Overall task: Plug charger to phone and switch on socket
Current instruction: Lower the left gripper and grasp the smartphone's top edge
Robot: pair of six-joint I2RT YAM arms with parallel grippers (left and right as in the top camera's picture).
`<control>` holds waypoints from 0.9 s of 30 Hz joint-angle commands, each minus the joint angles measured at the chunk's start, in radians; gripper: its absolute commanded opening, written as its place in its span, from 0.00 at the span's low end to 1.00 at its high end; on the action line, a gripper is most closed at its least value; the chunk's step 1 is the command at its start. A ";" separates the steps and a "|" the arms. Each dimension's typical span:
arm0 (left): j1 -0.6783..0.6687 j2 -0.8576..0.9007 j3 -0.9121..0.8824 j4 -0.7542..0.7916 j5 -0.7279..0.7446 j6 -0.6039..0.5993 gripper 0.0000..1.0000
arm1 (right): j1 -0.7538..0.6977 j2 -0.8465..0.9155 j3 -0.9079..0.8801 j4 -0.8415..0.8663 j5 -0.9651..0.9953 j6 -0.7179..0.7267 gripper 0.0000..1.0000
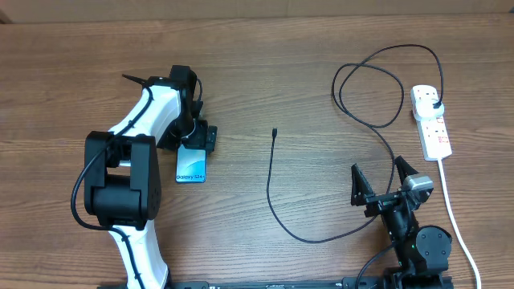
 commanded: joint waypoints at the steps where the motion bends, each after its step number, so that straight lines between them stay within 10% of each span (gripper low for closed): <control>1: 0.000 0.024 0.014 -0.015 0.002 -0.022 0.97 | 0.002 -0.010 -0.010 0.005 -0.004 -0.001 1.00; 27: -0.072 0.029 0.002 -0.004 -0.061 -0.087 0.82 | 0.002 -0.010 -0.010 0.005 -0.004 -0.001 1.00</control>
